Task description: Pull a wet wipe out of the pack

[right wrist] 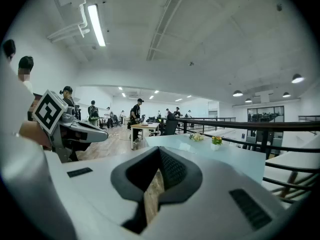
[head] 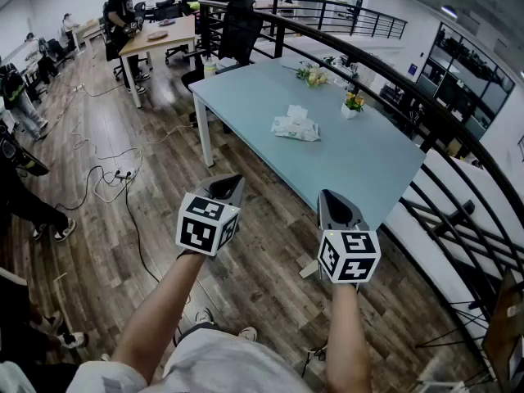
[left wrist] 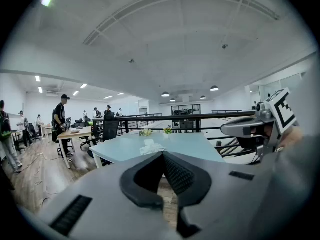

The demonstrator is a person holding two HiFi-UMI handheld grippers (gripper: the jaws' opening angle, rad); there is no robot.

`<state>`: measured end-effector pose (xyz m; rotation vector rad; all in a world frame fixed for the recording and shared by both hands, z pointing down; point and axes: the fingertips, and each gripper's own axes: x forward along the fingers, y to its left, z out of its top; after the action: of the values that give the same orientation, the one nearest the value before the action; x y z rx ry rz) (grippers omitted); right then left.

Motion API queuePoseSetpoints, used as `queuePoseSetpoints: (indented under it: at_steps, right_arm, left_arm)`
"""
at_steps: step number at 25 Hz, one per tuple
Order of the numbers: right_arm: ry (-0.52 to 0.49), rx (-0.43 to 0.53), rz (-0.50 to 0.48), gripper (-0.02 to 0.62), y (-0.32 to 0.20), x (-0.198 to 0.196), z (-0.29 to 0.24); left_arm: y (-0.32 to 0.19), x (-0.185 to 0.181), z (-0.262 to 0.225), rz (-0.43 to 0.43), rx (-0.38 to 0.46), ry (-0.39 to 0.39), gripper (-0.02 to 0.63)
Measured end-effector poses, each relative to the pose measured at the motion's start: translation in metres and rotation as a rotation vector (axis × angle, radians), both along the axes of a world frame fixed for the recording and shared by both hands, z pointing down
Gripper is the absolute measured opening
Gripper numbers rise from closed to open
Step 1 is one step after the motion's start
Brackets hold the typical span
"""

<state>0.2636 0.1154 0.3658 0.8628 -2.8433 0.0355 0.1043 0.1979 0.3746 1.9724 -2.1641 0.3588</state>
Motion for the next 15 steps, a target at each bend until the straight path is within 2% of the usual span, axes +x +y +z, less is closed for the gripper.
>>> queuePoseSetpoints:
  at_steps: [15]
  right_arm:
    - [-0.020, -0.027, 0.016, 0.006, -0.0044, 0.0013, 0.0083]
  left_arm:
    - [-0.0032, 0.0007, 0.0064, 0.004, -0.022, -0.005, -0.006]
